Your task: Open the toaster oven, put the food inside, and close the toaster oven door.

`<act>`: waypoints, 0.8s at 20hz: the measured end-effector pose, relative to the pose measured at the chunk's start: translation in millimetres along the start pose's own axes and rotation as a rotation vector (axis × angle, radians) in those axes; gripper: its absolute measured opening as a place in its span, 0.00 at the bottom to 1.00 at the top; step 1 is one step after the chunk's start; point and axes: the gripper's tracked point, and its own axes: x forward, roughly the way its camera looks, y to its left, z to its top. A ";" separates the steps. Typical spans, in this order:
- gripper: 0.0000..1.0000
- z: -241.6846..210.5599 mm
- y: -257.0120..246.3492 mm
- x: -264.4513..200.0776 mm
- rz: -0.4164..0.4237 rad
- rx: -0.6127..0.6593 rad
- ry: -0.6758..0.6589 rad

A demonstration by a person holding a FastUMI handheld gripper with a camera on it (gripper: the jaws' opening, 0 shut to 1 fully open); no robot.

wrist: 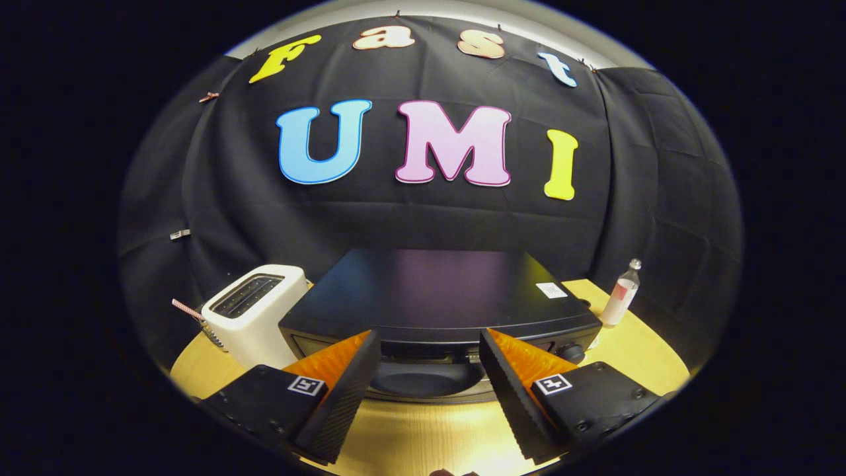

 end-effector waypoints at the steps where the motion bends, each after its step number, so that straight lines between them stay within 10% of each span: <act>1: 0.99 -6.3 -2.9 4.6 -0.012 0.001 0.020; 16: 0.98 -100.3 -3.2 -77.5 0.066 0.001 0.224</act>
